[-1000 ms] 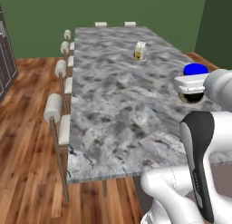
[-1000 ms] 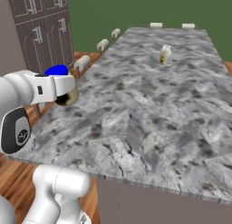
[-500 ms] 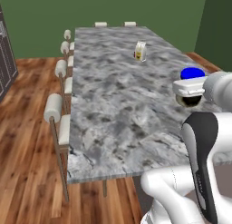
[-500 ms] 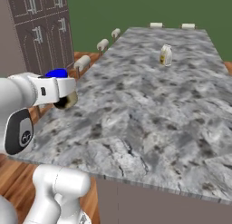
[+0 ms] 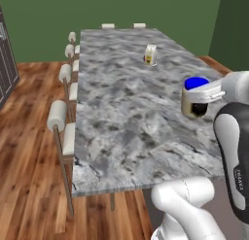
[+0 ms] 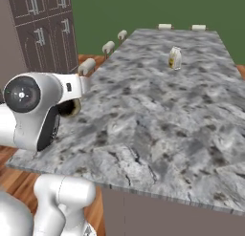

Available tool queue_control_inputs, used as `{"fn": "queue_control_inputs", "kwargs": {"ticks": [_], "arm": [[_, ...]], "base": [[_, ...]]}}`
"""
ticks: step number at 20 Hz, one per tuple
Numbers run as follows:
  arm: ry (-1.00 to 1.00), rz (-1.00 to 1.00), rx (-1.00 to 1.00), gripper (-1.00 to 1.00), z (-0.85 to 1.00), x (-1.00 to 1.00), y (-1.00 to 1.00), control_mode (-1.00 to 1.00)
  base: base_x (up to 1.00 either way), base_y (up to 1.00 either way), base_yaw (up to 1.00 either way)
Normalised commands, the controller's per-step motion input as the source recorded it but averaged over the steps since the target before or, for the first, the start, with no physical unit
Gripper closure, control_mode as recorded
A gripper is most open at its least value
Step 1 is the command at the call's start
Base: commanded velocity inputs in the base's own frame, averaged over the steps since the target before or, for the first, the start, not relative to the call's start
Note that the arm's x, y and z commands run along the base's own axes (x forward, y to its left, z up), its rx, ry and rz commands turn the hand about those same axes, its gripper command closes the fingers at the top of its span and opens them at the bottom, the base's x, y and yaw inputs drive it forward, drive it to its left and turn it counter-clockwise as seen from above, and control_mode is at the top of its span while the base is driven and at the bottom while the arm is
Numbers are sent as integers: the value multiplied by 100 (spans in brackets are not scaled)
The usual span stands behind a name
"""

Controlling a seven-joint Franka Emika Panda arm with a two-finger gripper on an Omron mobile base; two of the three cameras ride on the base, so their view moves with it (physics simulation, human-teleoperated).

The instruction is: Move the ketchup and mayonnaise from the cabinet to the dining counter.

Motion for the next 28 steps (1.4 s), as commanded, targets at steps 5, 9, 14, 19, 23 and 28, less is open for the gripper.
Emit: {"fn": "queue_control_inputs", "kwargs": {"ticks": [5, 9, 14, 19, 23, 28], "arm": [[2, 24, 0, 100, -26, 34, 3, -100], [0, 15, 0, 100, -54, 38, 20, -100], [0, 9, 3, 100, -61, 42, 21, -100], [0, 7, 5, 100, -44, 51, 4, -100], [0, 8, 5, 100, -52, 45, 2, -100], [0, 8, 4, 100, -48, 39, 2, -100]], "base": [[0, 0, 0], [0, 0, 0], [0, 0, 0], [0, 0, 0], [0, 0, 0], [0, 0, 0]]}}
